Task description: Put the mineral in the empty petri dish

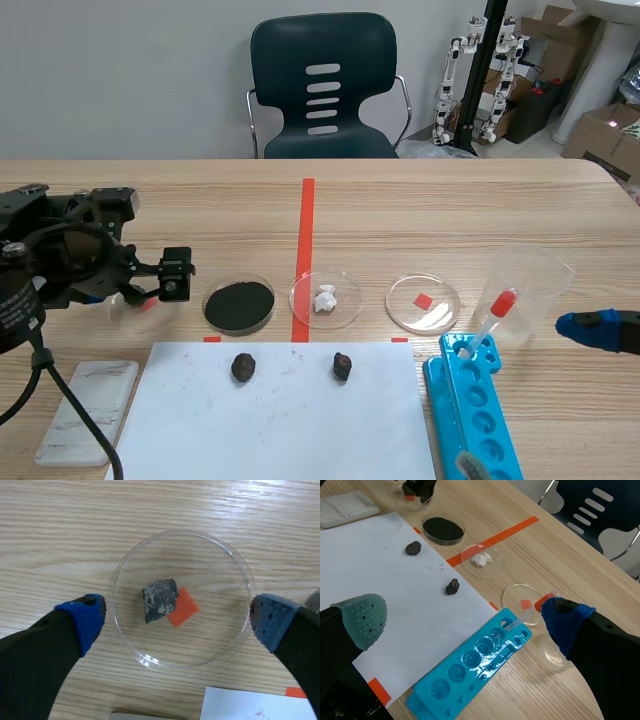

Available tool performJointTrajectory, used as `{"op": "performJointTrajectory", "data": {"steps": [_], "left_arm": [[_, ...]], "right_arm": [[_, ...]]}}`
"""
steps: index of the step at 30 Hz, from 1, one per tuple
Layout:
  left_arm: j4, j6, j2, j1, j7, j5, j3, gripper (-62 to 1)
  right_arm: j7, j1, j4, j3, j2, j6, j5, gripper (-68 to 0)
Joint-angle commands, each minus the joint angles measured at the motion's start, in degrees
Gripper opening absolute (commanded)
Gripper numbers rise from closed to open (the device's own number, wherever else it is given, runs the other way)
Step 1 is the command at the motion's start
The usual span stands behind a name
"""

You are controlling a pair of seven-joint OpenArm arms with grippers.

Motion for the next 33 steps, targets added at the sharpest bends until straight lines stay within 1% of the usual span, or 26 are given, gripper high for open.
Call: {"op": "performJointTrajectory", "data": {"steps": [1, 9, 17, 23, 33], "left_arm": [[3.17, 0.35, -1.01, 0.76, -0.28, -0.11, -0.33, 1.4], [11.21, 0.59, -2.84, 6.54, -0.31, -0.11, -0.42, 1.4], [17.20, 0.57, -3.93, 11.26, -0.39, -0.02, -0.42, 1.4], [19.61, 0.52, -4.42, 12.37, -0.87, 0.13, -0.42, 1.4], [19.67, 0.52, -4.46, 12.68, -1.42, 0.13, -0.42, 1.4]], "right_arm": [[0.70, 0.17, 0.55, 0.50, 0.26, -0.02, 0.44, -2.0], [0.70, 0.17, 0.55, 0.50, 0.26, -0.02, 0.44, -2.0], [0.70, 0.17, 0.55, 0.50, 0.26, -0.02, 0.44, -2.0], [0.70, 0.17, 0.55, 0.50, 0.26, -0.02, 0.44, -2.0], [0.70, 0.17, 0.55, 0.50, 0.26, -0.02, 0.44, -2.0]]}}
